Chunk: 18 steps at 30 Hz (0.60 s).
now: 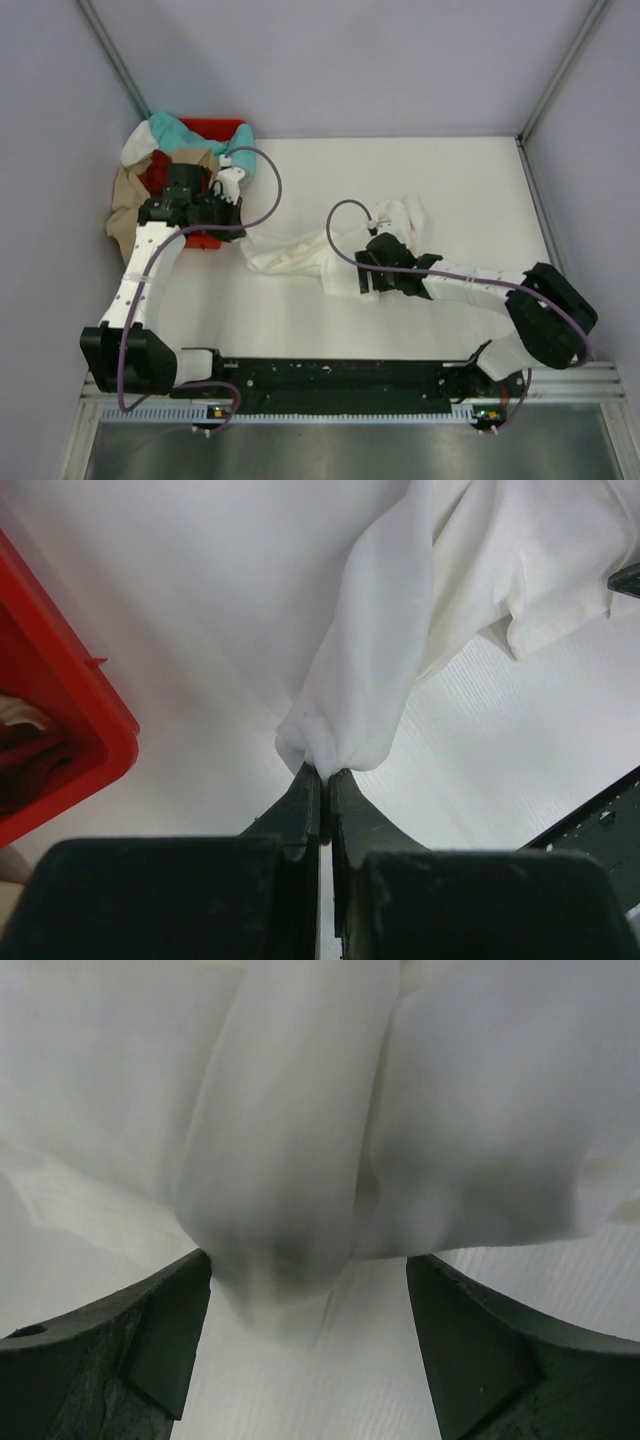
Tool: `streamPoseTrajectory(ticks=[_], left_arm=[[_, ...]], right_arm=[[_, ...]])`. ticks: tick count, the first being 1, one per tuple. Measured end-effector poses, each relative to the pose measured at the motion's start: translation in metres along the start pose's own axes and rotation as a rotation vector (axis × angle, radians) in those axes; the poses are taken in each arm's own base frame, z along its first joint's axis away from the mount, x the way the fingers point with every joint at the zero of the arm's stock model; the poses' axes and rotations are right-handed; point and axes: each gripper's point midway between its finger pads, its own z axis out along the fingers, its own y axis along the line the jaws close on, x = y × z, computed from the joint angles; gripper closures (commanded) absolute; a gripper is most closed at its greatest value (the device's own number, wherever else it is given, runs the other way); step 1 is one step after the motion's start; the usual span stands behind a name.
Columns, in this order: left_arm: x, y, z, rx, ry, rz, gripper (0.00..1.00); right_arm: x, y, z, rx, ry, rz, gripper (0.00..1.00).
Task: Fold and stack the t-shirts
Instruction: Flatten out the tshirt
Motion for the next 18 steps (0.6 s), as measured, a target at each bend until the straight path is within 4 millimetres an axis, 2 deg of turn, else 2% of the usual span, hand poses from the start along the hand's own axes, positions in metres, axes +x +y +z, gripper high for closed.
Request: streamPoseTrajectory(ticks=[1,4,5,7,9,11,13,15,17,18], left_arm=[[0.002,0.0,0.001,0.001,0.004,-0.002,1.0],[0.002,-0.001,0.0,0.001,0.003,-0.005,1.0],[0.002,-0.001,0.0,-0.001,0.001,-0.01,1.0],[0.002,0.002,-0.002,-0.017,-0.003,-0.028,1.0],[0.001,0.014,-0.006,-0.06,-0.009,-0.059,1.0],[-0.001,0.039,-0.014,-0.133,-0.026,-0.122,1.0],[-0.007,0.071,-0.024,-0.221,-0.052,-0.188,1.0],[-0.011,0.1,-0.026,-0.285,-0.061,-0.235,0.76],[-0.012,0.114,-0.02,-0.293,-0.05,-0.256,0.51],[-0.01,0.117,-0.013,-0.279,-0.038,-0.263,0.45]], right_arm=[[0.008,-0.002,0.008,0.015,0.027,0.02,0.36],[0.015,-0.001,0.021,0.023,0.045,0.066,0.86],[0.013,0.001,0.023,0.018,0.039,0.081,1.0],[0.011,0.002,0.024,0.004,0.027,0.103,1.0],[0.012,-0.001,0.019,-0.005,0.022,0.132,1.0],[0.009,-0.011,0.005,-0.009,0.009,0.157,1.0],[-0.005,-0.023,-0.017,-0.023,-0.035,0.195,1.0],[-0.028,-0.031,-0.042,-0.066,-0.108,0.232,1.0],[-0.039,-0.029,-0.06,-0.14,-0.148,0.244,1.0],[-0.039,-0.024,-0.067,-0.189,-0.151,0.242,1.0]])
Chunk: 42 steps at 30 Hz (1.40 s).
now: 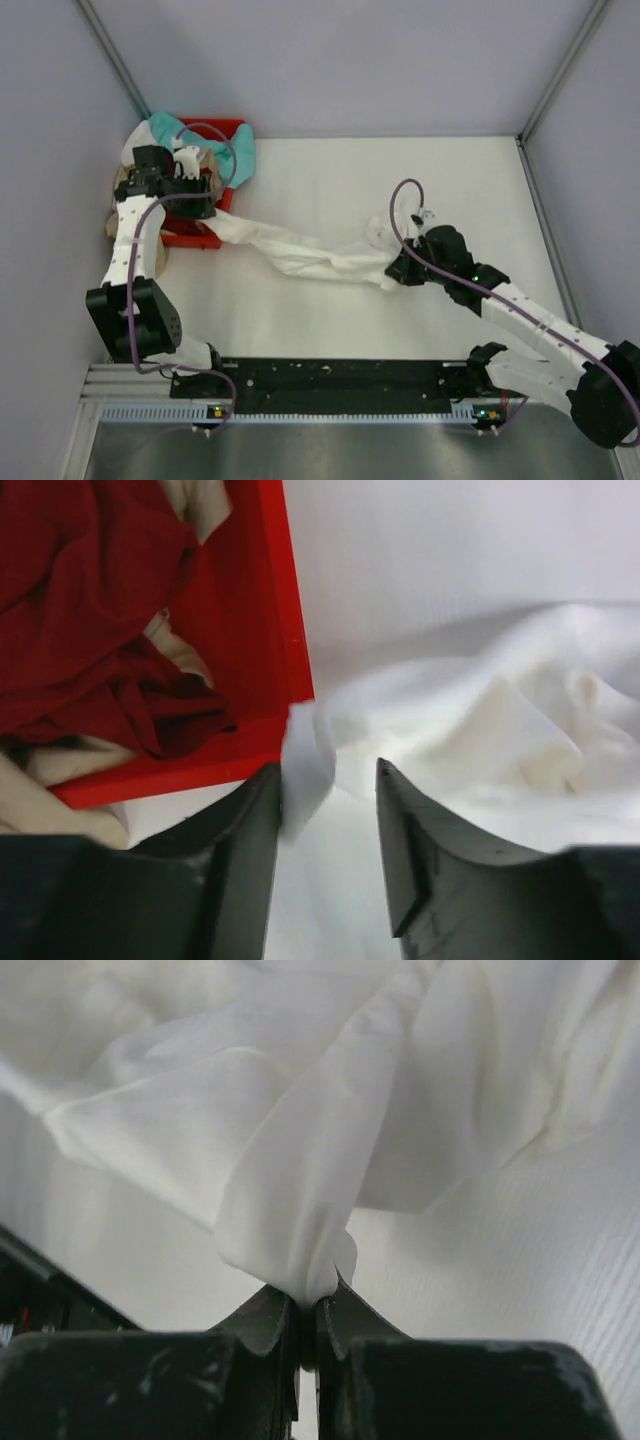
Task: Fold and stack the t-shirts
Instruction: Flatten out the tshirt
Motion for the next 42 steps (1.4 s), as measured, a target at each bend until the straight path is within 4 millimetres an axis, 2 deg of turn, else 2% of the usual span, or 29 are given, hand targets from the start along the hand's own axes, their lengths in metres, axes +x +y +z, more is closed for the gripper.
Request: streamPoseTrajectory(ticks=[2,5,8,10,11,12,14,16,19,21,23,25,27,30,32,33,35,37,39,41,42], left_arm=[[0.008,-0.004,0.012,0.035,0.04,-0.007,0.4],[0.013,-0.014,0.019,0.064,0.068,0.034,0.35],[0.007,-0.05,0.019,0.129,0.056,0.173,0.3],[0.005,-0.088,0.018,0.21,0.037,0.293,0.3],[0.007,-0.113,0.017,0.269,0.029,0.362,0.3],[0.011,-0.14,0.015,0.337,0.025,0.437,0.3],[0.024,-0.177,0.015,0.445,0.036,0.536,0.3],[0.039,-0.195,0.018,0.526,0.068,0.599,0.28],[0.058,-0.19,0.027,0.552,0.122,0.648,0.23],[0.065,-0.181,0.029,0.543,0.142,0.696,0.21],[0.07,-0.169,0.031,0.512,0.145,0.759,0.2],[0.074,-0.156,0.03,0.47,0.153,0.826,0.19],[0.074,-0.143,0.027,0.431,0.159,0.881,0.2],[0.076,-0.134,0.022,0.413,0.175,0.935,0.2],[0.082,-0.132,0.019,0.426,0.197,0.955,0.2],[0.085,-0.132,0.017,0.435,0.208,0.96,0.2],[0.09,-0.133,0.014,0.456,0.224,0.957,0.2],[0.091,-0.137,0.01,0.479,0.225,0.948,0.19],[0.085,-0.144,0.005,0.506,0.201,0.937,0.17],[0.073,-0.155,-0.001,0.539,0.148,0.924,0.16],[0.069,-0.162,-0.003,0.559,0.122,0.918,0.16]], right_arm=[[0.022,0.014,-0.009,-0.118,0.073,-0.006,1.0],[0.062,0.017,-0.012,-0.193,0.213,0.009,1.0],[0.097,0.014,-0.017,-0.227,0.333,0.044,1.0],[0.109,0.015,-0.02,-0.251,0.383,0.066,1.0],[0.114,0.017,-0.022,-0.265,0.407,0.079,1.0],[0.118,0.018,-0.023,-0.273,0.424,0.089,1.0],[0.128,0.019,-0.028,-0.288,0.464,0.113,1.0],[0.135,0.019,-0.034,-0.295,0.496,0.134,1.0],[0.129,0.024,-0.044,-0.319,0.472,0.143,1.0],[0.115,0.028,-0.052,-0.336,0.429,0.153,1.0],[0.089,0.029,-0.058,-0.334,0.37,0.174,1.0],[0.054,0.028,-0.064,-0.325,0.295,0.182,1.0],[0.02,0.016,-0.068,-0.286,0.21,0.207,1.0],[-0.026,0.001,-0.077,-0.235,0.121,0.214,1.0],[-0.059,0.001,-0.085,-0.215,0.078,0.199,1.0],[-0.079,0.006,-0.09,-0.222,0.057,0.183,1.0],[-0.131,0.03,-0.105,-0.276,-0.018,0.123,1.0],[-0.189,0.067,-0.13,-0.36,-0.14,0.024,1.0],[-0.23,0.104,-0.157,-0.445,-0.26,-0.078,1.0],[-0.254,0.142,-0.188,-0.554,-0.355,-0.164,1.0],[-0.258,0.153,-0.197,-0.59,-0.379,-0.184,1.0]])
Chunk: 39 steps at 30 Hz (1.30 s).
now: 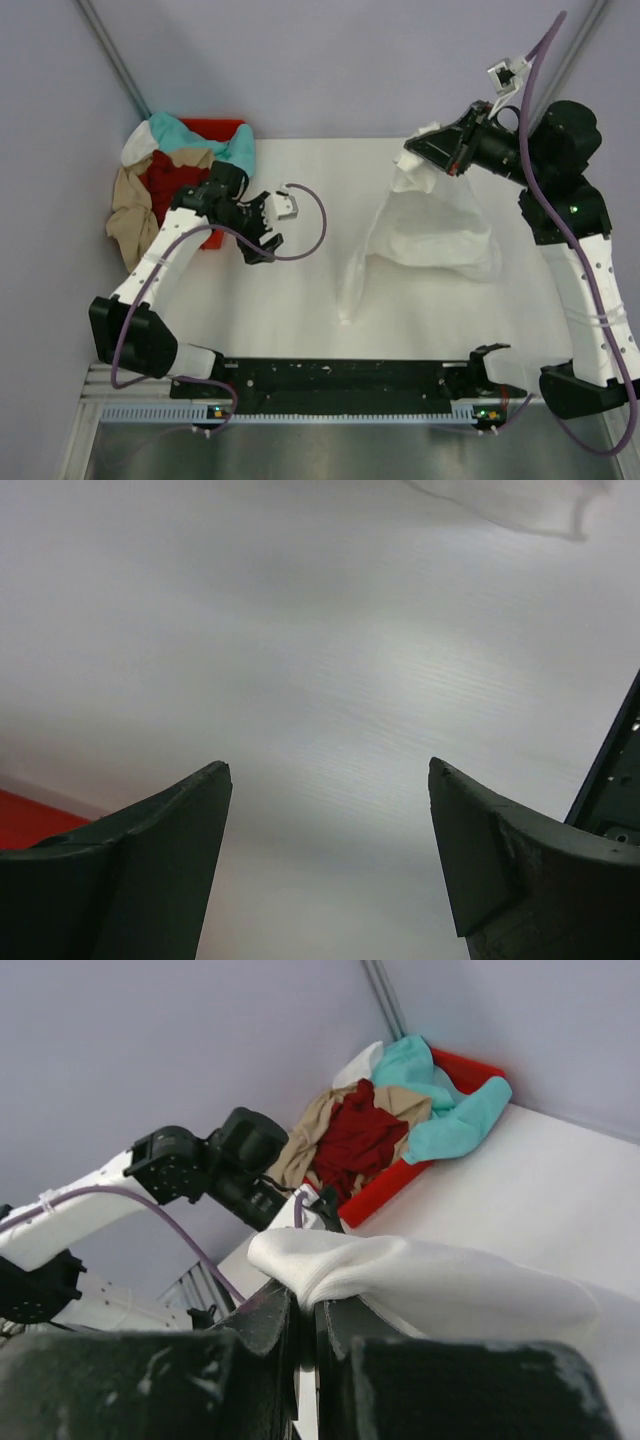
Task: Fold and stack the t-shirts
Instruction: Flatten out the tshirt
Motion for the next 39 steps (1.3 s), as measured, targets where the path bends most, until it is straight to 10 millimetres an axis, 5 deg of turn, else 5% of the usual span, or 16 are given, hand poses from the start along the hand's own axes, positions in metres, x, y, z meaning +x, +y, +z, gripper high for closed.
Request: streamPoseTrajectory(ticks=[3,6,16,21,27,34,39], left_arm=[[-0.018,-0.014,0.003,0.05,-0.064,0.009,0.16],[-0.039,-0.035,0.015,0.118,-0.107,0.038,0.16],[-0.096,-0.138,0.107,0.362,-0.097,0.255,0.15],[-0.109,-0.185,0.166,0.395,-0.06,0.383,0.13],[-0.107,-0.179,0.217,0.339,-0.023,0.382,0.12],[-0.112,-0.171,0.248,0.276,-0.018,0.386,0.16],[-0.122,-0.172,0.264,0.265,-0.024,0.369,0.39]], right_arm=[[-0.011,0.016,-0.002,-0.044,-0.048,-0.016,1.0],[-0.006,0.0,0.003,0.012,-0.059,0.021,1.0],[0.009,-0.1,0.007,0.317,-0.088,0.108,1.0],[0.044,-0.153,0.007,0.444,-0.033,0.158,1.0],[0.061,-0.174,-0.001,0.517,0.003,0.157,1.0],[0.063,-0.182,-0.004,0.548,0.006,0.123,1.0],[0.07,-0.187,-0.006,0.562,0.025,0.118,1.0]])
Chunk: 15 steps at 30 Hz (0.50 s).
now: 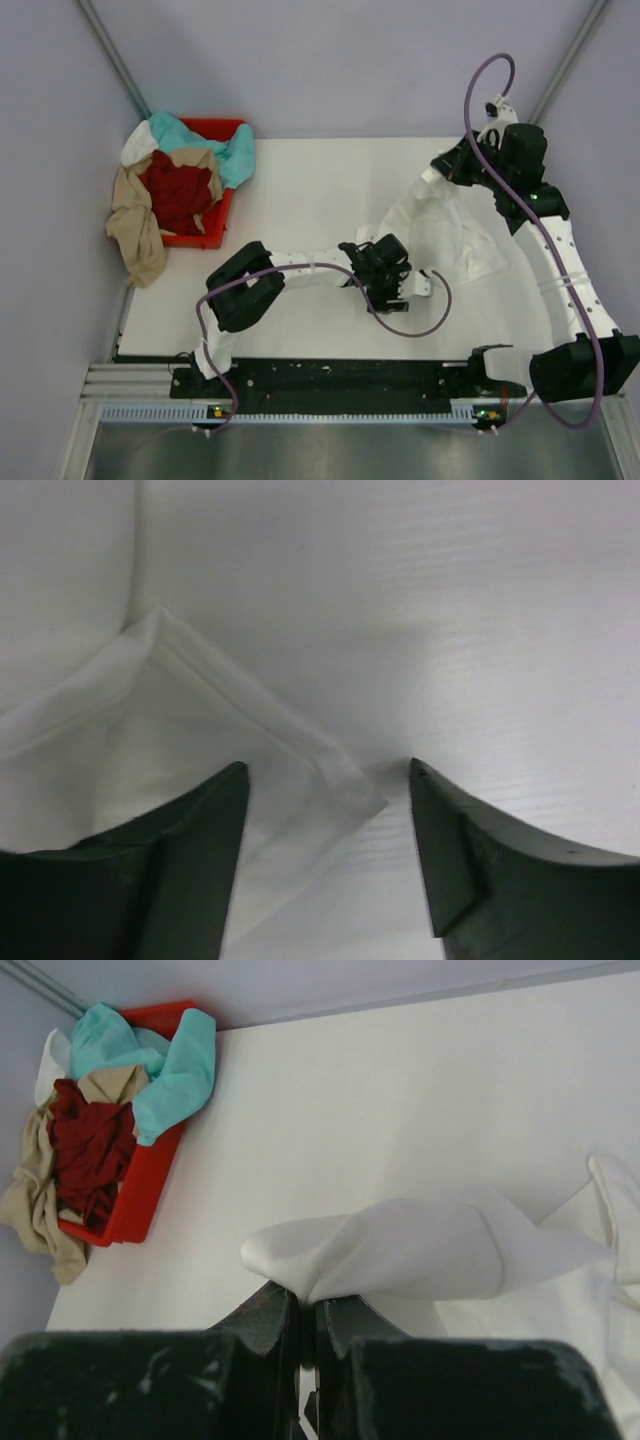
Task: Fold and stack the t-shirts
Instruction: Flatten out the tshirt
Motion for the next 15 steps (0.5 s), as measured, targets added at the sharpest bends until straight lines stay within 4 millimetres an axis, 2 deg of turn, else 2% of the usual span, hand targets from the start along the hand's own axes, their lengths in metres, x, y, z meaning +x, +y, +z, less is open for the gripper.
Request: streamPoseTrajectory(ticks=[1,3,4,8,11,13,15], left_arm=[[-0.001,0.001,0.002,-0.001,-0.002,-0.003,0.52],[-0.004,0.003,0.005,-0.002,-0.005,-0.012,0.93],[-0.003,0.003,0.005,0.0,-0.003,-0.015,1.0],[0.004,0.007,0.001,-0.03,0.04,-0.023,1.0],[0.023,0.019,-0.016,-0.121,0.129,-0.035,1.0],[0.042,0.032,-0.046,-0.188,0.193,-0.071,1.0],[0.053,0.057,-0.092,-0.283,0.208,-0.131,1.0]], right_arm=[[0.001,-0.001,0.0,0.003,0.0,-0.002,1.0],[0.004,-0.004,-0.002,0.013,0.002,-0.007,1.0],[0.005,-0.005,-0.003,0.023,0.003,-0.012,1.0],[0.0,-0.008,-0.017,0.05,-0.026,-0.025,1.0],[-0.014,-0.016,-0.033,0.085,-0.078,-0.024,1.0],[-0.028,-0.021,-0.044,0.113,-0.117,-0.024,1.0],[-0.045,-0.022,-0.056,0.131,-0.163,-0.031,1.0]])
